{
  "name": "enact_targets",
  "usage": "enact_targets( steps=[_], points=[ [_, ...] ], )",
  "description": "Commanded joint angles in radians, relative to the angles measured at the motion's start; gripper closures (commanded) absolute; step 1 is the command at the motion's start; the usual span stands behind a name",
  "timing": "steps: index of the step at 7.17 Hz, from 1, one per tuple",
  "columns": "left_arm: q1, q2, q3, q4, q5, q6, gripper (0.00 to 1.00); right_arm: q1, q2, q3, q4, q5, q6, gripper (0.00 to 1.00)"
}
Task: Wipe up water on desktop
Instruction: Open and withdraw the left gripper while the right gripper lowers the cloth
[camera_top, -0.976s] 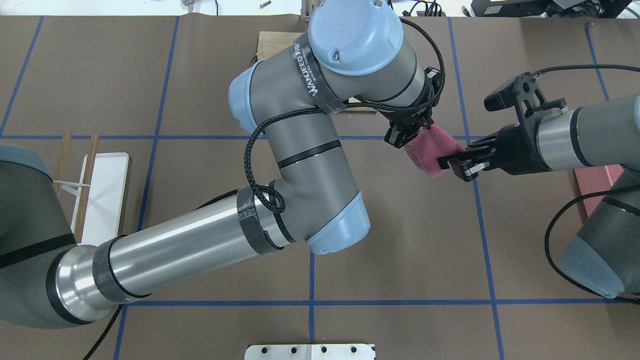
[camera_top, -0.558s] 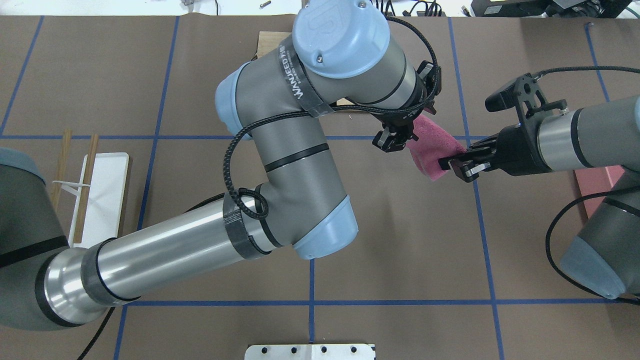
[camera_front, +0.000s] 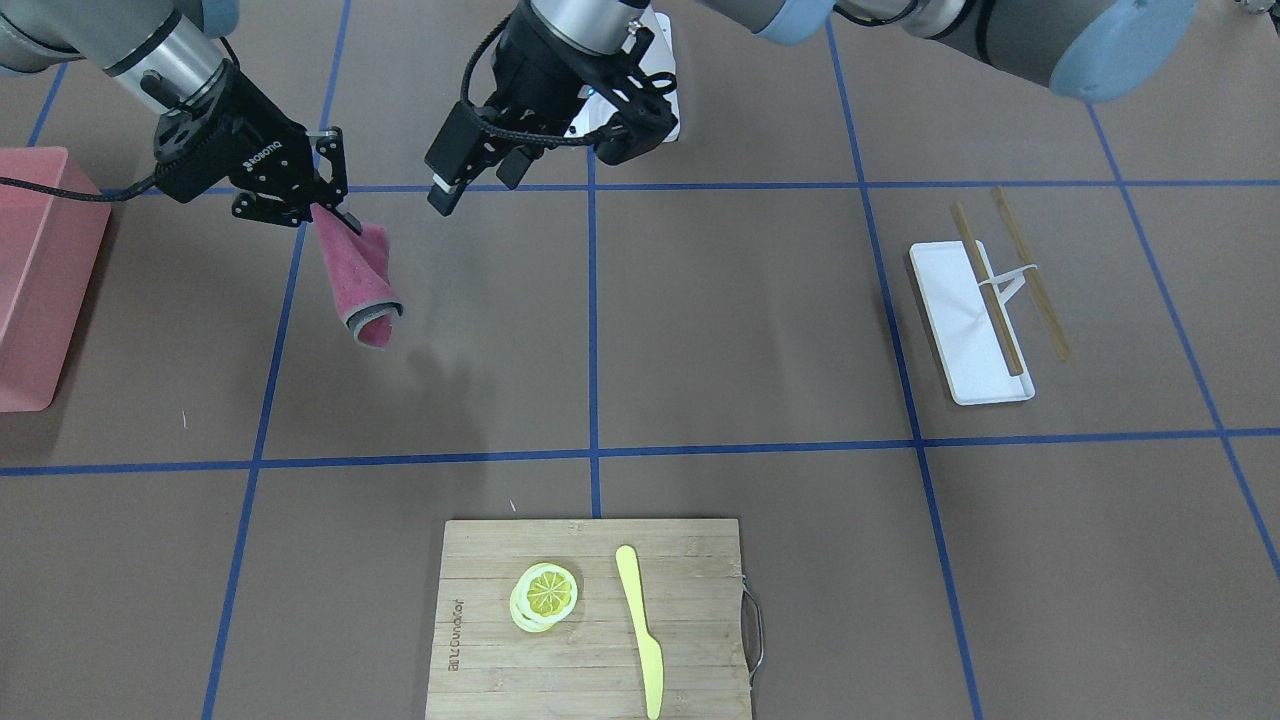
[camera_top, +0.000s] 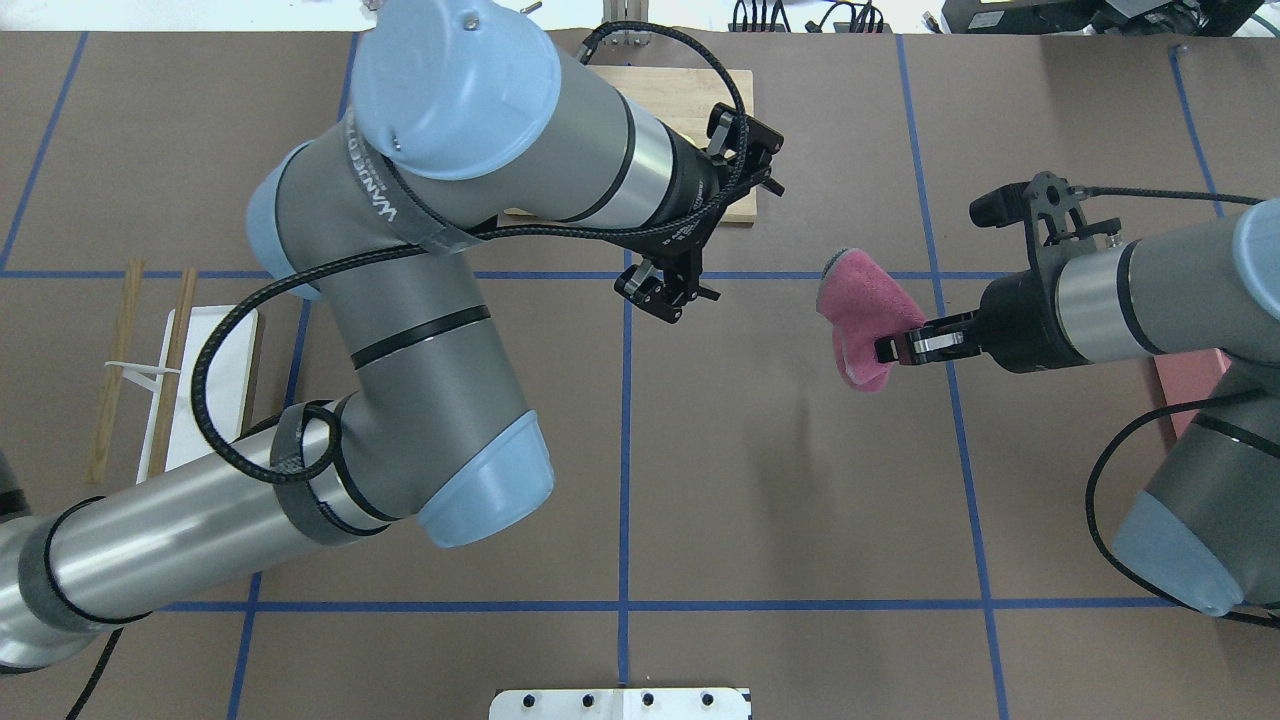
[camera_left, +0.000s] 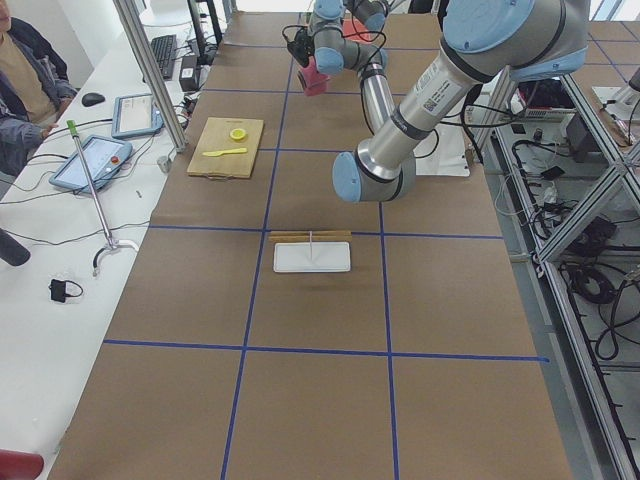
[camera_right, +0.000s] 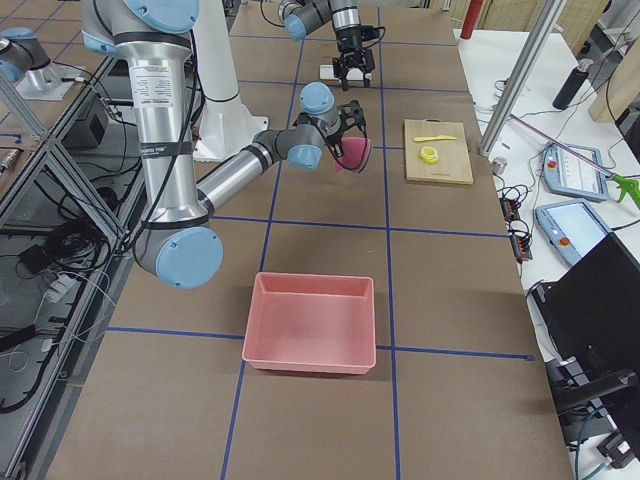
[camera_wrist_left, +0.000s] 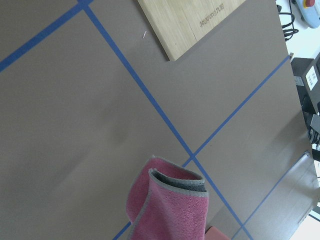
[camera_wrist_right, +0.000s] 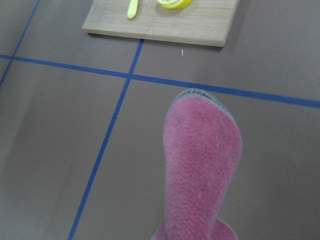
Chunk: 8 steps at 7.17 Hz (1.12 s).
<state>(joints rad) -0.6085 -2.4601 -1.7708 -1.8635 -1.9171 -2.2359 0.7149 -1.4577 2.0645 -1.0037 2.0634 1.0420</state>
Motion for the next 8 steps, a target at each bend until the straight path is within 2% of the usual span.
enact_targets(
  steps=[1, 3, 4, 5, 6, 7, 8],
  points=[
    [-0.084, 0.181, -0.140, 0.004, -0.115, 0.194, 0.02, -0.105, 0.086, 0.005, -0.181, -0.070, 0.122, 1.00],
    [-0.155, 0.327, -0.193, 0.012, -0.123, 0.411, 0.02, -0.289, 0.213, 0.017, -0.406, -0.223, 0.246, 1.00],
    [-0.228, 0.398, -0.205, 0.012, -0.149, 0.468, 0.02, -0.372, 0.268, 0.010, -0.496, -0.265, 0.287, 1.00],
    [-0.276, 0.468, -0.208, 0.012, -0.170, 0.529, 0.02, -0.426, 0.275, 0.005, -0.513, -0.272, 0.381, 1.00],
    [-0.295, 0.546, -0.208, 0.012, -0.171, 0.661, 0.02, -0.428, 0.266, 0.005, -0.513, -0.266, 0.389, 1.00],
    [-0.304, 0.600, -0.217, 0.012, -0.168, 0.715, 0.02, -0.408, 0.245, 0.005, -0.513, -0.259, 0.375, 1.00],
    [-0.335, 0.634, -0.232, 0.010, -0.171, 0.734, 0.02, -0.353, 0.196, 0.005, -0.510, -0.214, 0.362, 1.00]
  ],
)
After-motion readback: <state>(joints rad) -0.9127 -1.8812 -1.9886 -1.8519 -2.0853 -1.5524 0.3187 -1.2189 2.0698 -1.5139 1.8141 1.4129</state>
